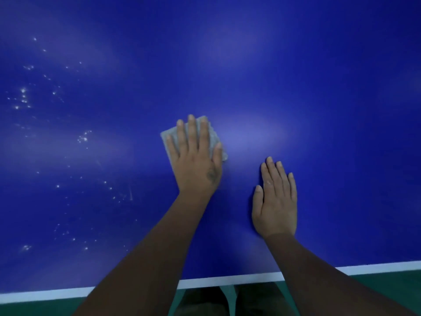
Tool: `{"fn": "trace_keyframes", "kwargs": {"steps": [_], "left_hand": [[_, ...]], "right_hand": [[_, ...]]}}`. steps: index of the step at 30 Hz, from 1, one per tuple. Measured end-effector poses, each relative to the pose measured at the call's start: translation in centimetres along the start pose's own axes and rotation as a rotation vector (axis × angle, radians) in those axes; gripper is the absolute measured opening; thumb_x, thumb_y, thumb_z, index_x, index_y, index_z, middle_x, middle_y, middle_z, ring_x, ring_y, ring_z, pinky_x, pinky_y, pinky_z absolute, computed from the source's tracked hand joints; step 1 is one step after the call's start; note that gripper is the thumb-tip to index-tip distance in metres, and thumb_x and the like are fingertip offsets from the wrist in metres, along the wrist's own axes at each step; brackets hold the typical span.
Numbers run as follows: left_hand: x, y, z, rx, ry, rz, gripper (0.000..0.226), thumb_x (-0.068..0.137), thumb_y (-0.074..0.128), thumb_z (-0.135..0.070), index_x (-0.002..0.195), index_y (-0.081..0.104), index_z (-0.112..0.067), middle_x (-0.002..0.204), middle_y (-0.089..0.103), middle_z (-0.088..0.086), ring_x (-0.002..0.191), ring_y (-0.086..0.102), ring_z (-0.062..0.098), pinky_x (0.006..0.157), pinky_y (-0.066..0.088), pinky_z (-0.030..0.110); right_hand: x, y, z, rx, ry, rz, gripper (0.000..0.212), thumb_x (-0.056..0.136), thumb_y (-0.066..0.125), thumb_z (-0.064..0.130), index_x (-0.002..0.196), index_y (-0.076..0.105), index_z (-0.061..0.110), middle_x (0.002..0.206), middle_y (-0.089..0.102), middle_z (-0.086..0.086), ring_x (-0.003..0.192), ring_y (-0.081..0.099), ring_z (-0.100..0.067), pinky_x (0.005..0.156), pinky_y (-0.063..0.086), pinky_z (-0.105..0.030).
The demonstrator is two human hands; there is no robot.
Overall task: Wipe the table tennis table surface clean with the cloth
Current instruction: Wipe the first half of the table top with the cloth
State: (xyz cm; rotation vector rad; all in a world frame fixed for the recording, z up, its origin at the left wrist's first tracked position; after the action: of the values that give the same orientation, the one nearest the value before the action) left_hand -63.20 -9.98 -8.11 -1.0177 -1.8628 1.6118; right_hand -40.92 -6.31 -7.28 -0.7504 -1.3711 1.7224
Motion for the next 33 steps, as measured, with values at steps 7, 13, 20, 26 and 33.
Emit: {"fn": "trace_keyframes", "kwargs": {"steps": [7, 13, 20, 26, 33], "left_hand": [[-15.7, 1.9, -5.3, -0.039, 0.362, 0.129, 0.065, 0.113, 0.032, -0.045, 0.171, 0.014, -0.022, 0.179, 0.006, 0.004, 0.165, 0.005, 0.028, 0.126, 0.023, 0.062], [-12.4, 0.6, 0.4, 0.044, 0.194, 0.042, 0.060, 0.114, 0.027, -0.038, 0.171, 0.014, -0.021, 0.178, 0.009, 0.005, 0.165, 0.004, 0.029, 0.128, 0.017, 0.062], [-18.3, 1.8, -2.8, 0.051, 0.213, 0.123, 0.063, 0.114, 0.021, -0.039, 0.171, 0.005, -0.019, 0.179, -0.002, 0.008, 0.165, -0.003, 0.032, 0.127, 0.016, 0.064], [-18.3, 1.4, -2.3, 0.058, 0.260, 0.127, 0.061, 0.114, 0.026, -0.038, 0.171, 0.011, -0.020, 0.179, 0.004, 0.006, 0.165, 0.000, 0.030, 0.128, 0.017, 0.062], [-2.8, -1.0, 7.9, 0.043, -0.036, -0.032, 0.060, 0.113, 0.018, -0.047, 0.170, 0.018, -0.028, 0.177, 0.018, 0.004, 0.164, 0.010, 0.029, 0.130, 0.008, 0.058]], "right_hand": [[0.0, 0.3, -0.2, -0.024, 0.012, 0.035, 0.059, 0.108, 0.032, 0.025, 0.164, 0.038, 0.007, 0.175, 0.028, -0.004, 0.164, 0.020, -0.022, 0.133, 0.016, -0.051], [0.0, 0.2, 0.1, -0.016, 0.015, 0.066, 0.061, 0.108, 0.031, 0.029, 0.165, 0.034, 0.008, 0.177, 0.023, -0.002, 0.165, 0.014, -0.021, 0.134, 0.009, -0.049], [-0.1, -0.1, 0.1, 0.008, 0.012, 0.080, 0.063, 0.108, 0.029, 0.033, 0.165, 0.033, 0.008, 0.177, 0.020, -0.002, 0.165, 0.012, -0.021, 0.134, 0.006, -0.048], [-0.2, -0.4, 0.4, 0.028, -0.003, 0.048, 0.062, 0.108, 0.033, 0.033, 0.164, 0.036, 0.006, 0.176, 0.025, -0.006, 0.164, 0.017, -0.025, 0.134, 0.009, -0.051], [-0.4, -0.2, 0.3, 0.005, -0.012, 0.035, 0.062, 0.110, 0.030, 0.036, 0.165, 0.033, 0.008, 0.177, 0.022, -0.004, 0.165, 0.013, -0.024, 0.134, 0.005, -0.049]]}}
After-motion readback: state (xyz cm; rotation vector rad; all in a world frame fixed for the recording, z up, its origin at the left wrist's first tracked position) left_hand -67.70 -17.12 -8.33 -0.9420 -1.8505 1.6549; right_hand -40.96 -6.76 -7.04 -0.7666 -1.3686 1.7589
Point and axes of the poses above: each hand's wrist, its own x-axis towards the middle knuckle, its own y-axis out of the palm, z = x × y, the point moved 9 cm from there along x, towards the middle knuckle
